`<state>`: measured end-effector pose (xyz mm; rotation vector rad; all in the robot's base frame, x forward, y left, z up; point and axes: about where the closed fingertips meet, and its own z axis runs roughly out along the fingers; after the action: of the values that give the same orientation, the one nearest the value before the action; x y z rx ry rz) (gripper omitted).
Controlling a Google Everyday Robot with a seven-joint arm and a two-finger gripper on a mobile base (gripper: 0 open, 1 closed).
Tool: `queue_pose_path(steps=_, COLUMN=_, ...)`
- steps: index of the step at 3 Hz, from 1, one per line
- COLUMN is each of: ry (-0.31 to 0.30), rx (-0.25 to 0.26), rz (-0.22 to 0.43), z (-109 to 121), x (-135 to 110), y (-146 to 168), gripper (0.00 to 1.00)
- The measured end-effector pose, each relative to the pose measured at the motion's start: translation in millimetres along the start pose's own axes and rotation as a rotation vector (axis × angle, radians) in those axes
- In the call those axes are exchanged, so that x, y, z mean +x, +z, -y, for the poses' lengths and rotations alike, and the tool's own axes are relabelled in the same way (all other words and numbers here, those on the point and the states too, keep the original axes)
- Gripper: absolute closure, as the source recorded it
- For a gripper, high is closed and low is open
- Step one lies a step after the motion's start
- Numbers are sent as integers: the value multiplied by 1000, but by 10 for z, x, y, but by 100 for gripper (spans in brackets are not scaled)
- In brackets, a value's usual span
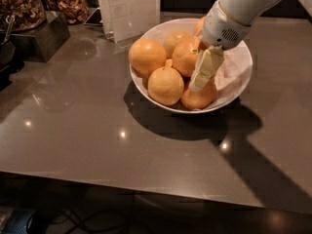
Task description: Pick orange from white bowl
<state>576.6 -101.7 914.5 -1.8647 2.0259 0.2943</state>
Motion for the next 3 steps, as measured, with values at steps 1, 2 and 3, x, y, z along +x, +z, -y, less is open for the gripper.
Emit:
queue_pose_path(steps=1, ry=0, rx=-2, rz=1, z=8, x=-16, y=-24, gripper=22)
queue_pose_path(steps=2, ry=0, rx=-8, rz=5, z=36, x=-51, y=-13, gripper=20)
queue_pose_path(steps=3, ry=1, rx=-12, rz=12, z=60, x=-86, y=-6, gripper=23)
